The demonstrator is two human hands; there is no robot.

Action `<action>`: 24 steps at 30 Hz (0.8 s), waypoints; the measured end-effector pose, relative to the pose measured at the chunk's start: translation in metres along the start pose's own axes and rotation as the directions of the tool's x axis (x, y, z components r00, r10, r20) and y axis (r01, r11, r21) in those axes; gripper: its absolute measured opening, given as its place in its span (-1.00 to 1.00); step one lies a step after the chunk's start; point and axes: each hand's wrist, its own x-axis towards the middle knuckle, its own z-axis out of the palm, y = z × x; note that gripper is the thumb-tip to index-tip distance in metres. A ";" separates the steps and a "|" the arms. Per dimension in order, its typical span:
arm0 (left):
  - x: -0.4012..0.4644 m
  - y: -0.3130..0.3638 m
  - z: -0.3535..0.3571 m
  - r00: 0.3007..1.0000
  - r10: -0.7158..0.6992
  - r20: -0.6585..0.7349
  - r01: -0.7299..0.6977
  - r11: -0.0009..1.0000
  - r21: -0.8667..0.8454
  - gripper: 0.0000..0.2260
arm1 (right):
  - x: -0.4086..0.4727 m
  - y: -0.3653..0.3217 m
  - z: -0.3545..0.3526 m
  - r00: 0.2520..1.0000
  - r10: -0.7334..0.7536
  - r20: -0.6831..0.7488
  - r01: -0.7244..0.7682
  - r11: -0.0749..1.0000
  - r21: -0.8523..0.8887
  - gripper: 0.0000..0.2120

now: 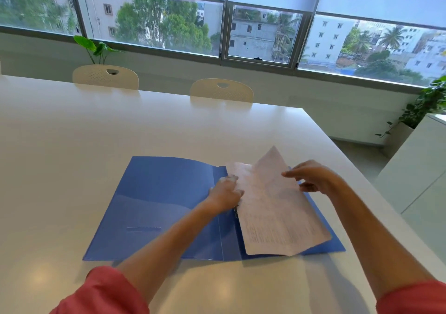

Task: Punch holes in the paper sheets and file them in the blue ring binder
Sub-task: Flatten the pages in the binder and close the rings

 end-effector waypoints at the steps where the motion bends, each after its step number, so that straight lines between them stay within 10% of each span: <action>1: -0.001 -0.004 0.006 1.000 -0.029 0.002 0.029 0.998 0.052 -0.52 | 0.005 0.011 0.001 1.000 0.023 0.001 -0.023 1.000 -0.007 -0.48; 6: -0.011 -0.013 0.024 0.998 0.017 -0.055 -0.016 1.000 0.006 -0.42 | 0.012 0.044 0.010 0.996 0.028 0.085 -0.027 1.000 -0.017 -0.78; 20: -0.011 -0.009 0.036 0.994 -0.054 -0.093 0.063 0.993 0.098 -0.60 | 0.010 0.094 0.012 1.000 -0.013 0.024 0.011 0.995 0.095 -0.85; 24: -0.014 0.000 0.042 0.988 -0.072 -0.135 0.097 0.977 0.192 -0.61 | 0.007 0.097 0.014 0.992 -0.072 -0.108 0.057 0.990 -0.131 -0.84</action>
